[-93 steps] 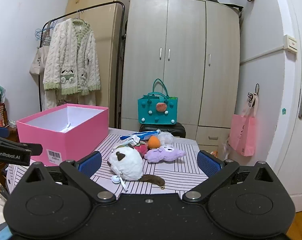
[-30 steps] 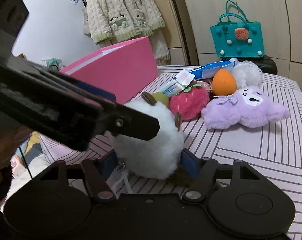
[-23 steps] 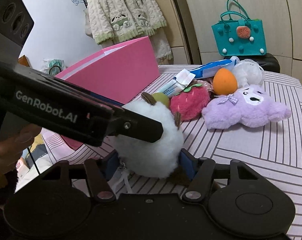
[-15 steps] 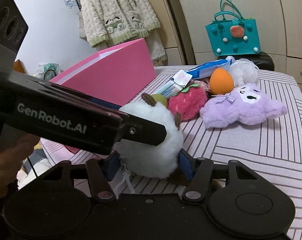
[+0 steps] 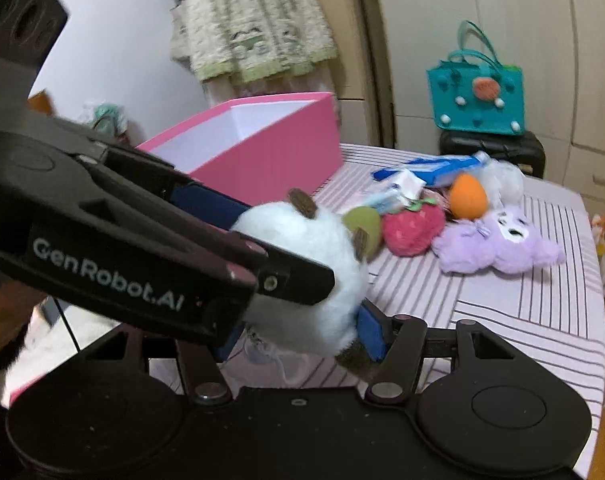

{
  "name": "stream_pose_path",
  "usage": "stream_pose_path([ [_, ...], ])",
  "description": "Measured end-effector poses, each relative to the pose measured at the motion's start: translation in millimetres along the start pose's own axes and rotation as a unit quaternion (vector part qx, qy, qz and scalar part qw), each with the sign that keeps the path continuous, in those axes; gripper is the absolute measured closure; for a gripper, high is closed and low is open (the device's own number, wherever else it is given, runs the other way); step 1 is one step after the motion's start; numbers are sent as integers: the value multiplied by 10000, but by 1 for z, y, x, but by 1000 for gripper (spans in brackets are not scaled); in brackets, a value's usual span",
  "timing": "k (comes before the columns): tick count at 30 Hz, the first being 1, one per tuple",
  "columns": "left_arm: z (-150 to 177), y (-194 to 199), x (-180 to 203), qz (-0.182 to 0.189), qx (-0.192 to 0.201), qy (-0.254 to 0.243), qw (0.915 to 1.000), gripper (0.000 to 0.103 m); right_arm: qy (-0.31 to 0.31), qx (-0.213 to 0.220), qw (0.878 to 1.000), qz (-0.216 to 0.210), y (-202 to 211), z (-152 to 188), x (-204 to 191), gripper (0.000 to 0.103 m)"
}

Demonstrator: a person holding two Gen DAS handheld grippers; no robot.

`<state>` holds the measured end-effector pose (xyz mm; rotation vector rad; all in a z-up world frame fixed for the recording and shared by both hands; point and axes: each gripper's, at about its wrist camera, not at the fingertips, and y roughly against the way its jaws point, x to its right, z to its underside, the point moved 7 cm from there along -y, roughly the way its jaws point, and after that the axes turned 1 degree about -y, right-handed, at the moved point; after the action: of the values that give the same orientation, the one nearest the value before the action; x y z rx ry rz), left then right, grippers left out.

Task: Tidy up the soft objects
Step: 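Lift the white plush with the left gripper and carry it over the pink box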

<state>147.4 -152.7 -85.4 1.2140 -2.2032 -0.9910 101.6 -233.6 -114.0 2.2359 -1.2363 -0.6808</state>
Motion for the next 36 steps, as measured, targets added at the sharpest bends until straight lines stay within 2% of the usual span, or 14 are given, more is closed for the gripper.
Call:
stream_pose_path([
  [12, 25, 59, -10, 61, -5, 72, 10000, 41, 552, -231, 9978, -280, 27, -8, -55, 39],
  [19, 28, 91, -27, -1, 155, 38, 9999, 41, 641, -305, 9950, -708, 34, -30, -79, 39],
  [28, 3, 117, -76, -433, 725, 312, 9959, 41, 1135, 62, 9892, -920, 15, -84, -105, 39],
  [36, -21, 113, -140, -682, 1388, 912, 9838, 40, 1137, 349, 9849, -1259, -28, -139, -105, 39],
])
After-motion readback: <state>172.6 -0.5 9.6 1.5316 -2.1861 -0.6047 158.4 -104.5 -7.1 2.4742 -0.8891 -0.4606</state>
